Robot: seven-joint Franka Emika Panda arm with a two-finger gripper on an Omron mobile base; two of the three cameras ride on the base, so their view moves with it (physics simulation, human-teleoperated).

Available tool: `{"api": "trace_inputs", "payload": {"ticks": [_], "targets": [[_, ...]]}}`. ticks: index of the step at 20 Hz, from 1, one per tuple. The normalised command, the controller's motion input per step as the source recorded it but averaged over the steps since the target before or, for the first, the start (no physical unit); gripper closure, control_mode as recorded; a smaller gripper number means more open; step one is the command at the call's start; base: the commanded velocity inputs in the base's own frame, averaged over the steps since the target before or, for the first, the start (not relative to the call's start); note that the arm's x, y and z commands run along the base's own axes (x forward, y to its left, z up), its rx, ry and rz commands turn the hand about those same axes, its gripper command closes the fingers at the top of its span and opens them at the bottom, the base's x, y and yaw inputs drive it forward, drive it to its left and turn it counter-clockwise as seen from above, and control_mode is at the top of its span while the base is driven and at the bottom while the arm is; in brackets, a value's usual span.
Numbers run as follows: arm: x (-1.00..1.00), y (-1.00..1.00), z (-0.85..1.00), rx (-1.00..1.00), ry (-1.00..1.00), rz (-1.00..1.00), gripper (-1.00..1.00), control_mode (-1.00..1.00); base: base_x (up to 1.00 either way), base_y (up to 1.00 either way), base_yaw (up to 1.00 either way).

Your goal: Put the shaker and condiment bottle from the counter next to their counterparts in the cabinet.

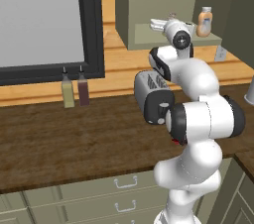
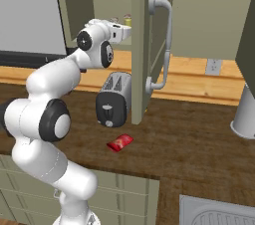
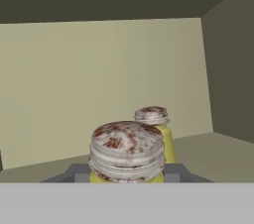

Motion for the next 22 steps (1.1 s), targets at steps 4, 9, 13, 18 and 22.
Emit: {"api": "trace_inputs", "payload": {"ticks": [4, 9, 13, 18, 22], "targets": [[0.14, 0.0, 0.0, -0.03, 0.0, 0.0, 1.0, -1.0, 0.0, 0.0, 0.0], [0.2, 0.0, 0.0, -0.05, 0.05, -0.03, 1.0, -1.0, 0.0, 0.0, 0.0], [0.19, 0.0, -0.04, -0.05, 0.06, -0.02, 1.0, -1.0, 0.0, 0.0, 0.0], [0.12, 0.0, -0.08, -0.03, 0.03, -0.01, 1.0, -1.0, 0.0, 0.0, 0.0], [0.01, 0.0, -0.1, 0.0, 0.0, 0.0, 1.0, -1.0, 0.0, 0.0, 0.0]]}}
